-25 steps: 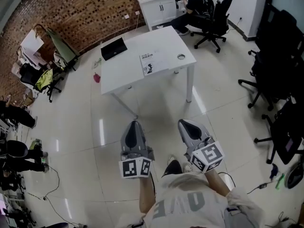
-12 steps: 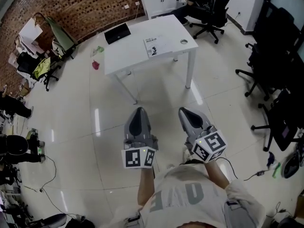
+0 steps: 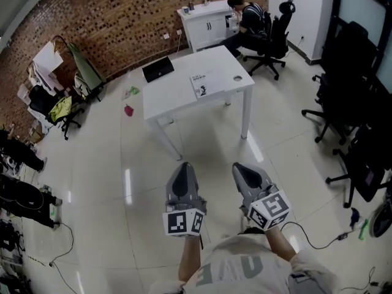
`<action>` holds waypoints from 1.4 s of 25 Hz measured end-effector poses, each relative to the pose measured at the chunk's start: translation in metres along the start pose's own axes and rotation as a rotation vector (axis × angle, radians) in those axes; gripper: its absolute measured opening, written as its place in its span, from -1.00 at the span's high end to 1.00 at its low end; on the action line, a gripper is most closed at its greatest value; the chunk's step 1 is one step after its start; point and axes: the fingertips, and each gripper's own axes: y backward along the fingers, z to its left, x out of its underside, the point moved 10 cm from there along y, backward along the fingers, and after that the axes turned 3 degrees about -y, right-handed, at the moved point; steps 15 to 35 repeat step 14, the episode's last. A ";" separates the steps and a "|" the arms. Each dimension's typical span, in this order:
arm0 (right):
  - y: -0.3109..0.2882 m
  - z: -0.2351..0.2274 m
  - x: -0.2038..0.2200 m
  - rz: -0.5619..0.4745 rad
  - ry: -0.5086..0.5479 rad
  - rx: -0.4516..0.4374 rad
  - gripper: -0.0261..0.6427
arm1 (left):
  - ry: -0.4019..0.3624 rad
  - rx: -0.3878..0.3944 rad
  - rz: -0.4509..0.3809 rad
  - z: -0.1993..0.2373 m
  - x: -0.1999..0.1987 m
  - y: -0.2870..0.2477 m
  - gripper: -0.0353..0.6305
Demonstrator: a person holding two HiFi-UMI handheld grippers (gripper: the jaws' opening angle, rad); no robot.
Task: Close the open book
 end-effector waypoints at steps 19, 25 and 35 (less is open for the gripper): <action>0.010 -0.024 -0.038 -0.136 0.060 -0.010 0.92 | -0.066 -0.040 -0.069 -0.027 0.002 0.002 0.85; 0.010 -0.024 -0.038 -0.136 0.060 -0.010 0.92 | -0.066 -0.040 -0.069 -0.027 0.002 0.002 0.85; 0.010 -0.024 -0.038 -0.136 0.060 -0.010 0.92 | -0.066 -0.040 -0.069 -0.027 0.002 0.002 0.85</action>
